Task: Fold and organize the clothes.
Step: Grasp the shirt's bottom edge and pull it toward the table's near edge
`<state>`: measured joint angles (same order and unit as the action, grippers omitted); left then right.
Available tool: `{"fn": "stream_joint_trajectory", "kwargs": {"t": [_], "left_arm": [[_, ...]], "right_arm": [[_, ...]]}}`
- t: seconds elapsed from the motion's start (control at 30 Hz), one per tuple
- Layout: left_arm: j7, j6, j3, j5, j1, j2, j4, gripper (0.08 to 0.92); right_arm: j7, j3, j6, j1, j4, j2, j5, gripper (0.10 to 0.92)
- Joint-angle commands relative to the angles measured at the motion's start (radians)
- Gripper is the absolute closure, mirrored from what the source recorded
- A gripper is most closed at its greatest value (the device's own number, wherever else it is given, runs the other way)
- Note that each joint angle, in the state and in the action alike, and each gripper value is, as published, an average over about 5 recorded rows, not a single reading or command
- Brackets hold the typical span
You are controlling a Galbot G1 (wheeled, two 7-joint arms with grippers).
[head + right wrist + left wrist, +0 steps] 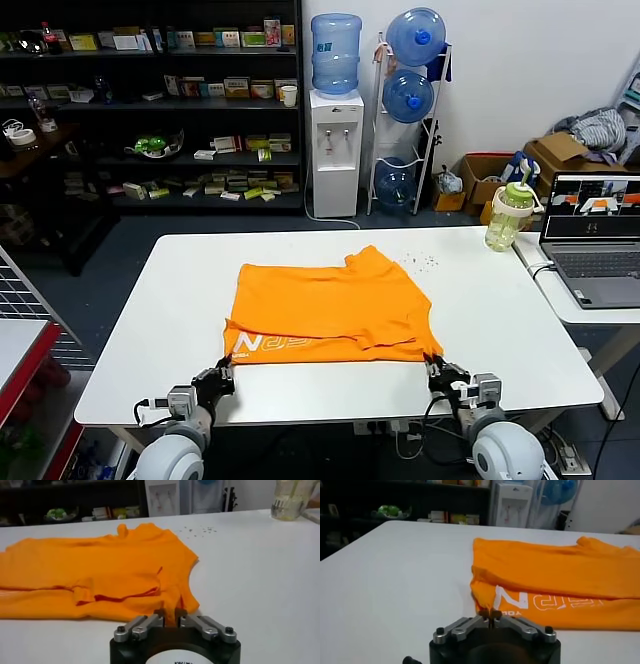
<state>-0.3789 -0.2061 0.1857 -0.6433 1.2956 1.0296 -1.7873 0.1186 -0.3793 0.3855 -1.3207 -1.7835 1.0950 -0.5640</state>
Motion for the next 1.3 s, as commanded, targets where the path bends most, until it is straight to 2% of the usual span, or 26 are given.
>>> {"fn": "stream_joint_trajectory", "kwargs": {"t": [0.03,0.37,0.7,0.9,1.03,1.13,1.3], "left_arm": [[-0.003,0.001,0.01,-0.001,0.009,-0.009,-0.043,0.903],[-0.027,0.011,0.078,-0.013,0.142,-0.073,-0.193,0.903],[-0.039,0.018,0.093,0.02,0.345,-0.087,-0.346,0.903],[-0.029,0.042,0.094,0.088,0.445,-0.09,-0.362,0.903],[-0.02,0.048,0.095,0.108,0.453,-0.081,-0.333,0.903],[-0.018,0.048,0.094,0.112,0.429,-0.072,-0.298,0.867],[-0.018,0.047,0.106,0.114,0.391,-0.08,-0.27,0.725]], "right_arm": [[0.003,-0.003,-0.015,-0.003,-0.024,-0.004,-0.007,0.893],[0.044,-0.055,-0.063,-0.108,-0.168,-0.07,-0.063,0.901],[0.041,-0.076,-0.067,-0.324,-0.28,-0.091,-0.036,0.901],[0.041,-0.096,-0.078,-0.437,-0.303,-0.097,-0.003,0.901],[0.045,-0.116,-0.08,-0.47,-0.302,-0.097,0.003,0.898],[0.051,-0.122,-0.08,-0.457,-0.289,-0.09,0.005,0.864],[0.051,-0.141,-0.087,-0.421,-0.278,-0.09,-0.005,0.732]]}}
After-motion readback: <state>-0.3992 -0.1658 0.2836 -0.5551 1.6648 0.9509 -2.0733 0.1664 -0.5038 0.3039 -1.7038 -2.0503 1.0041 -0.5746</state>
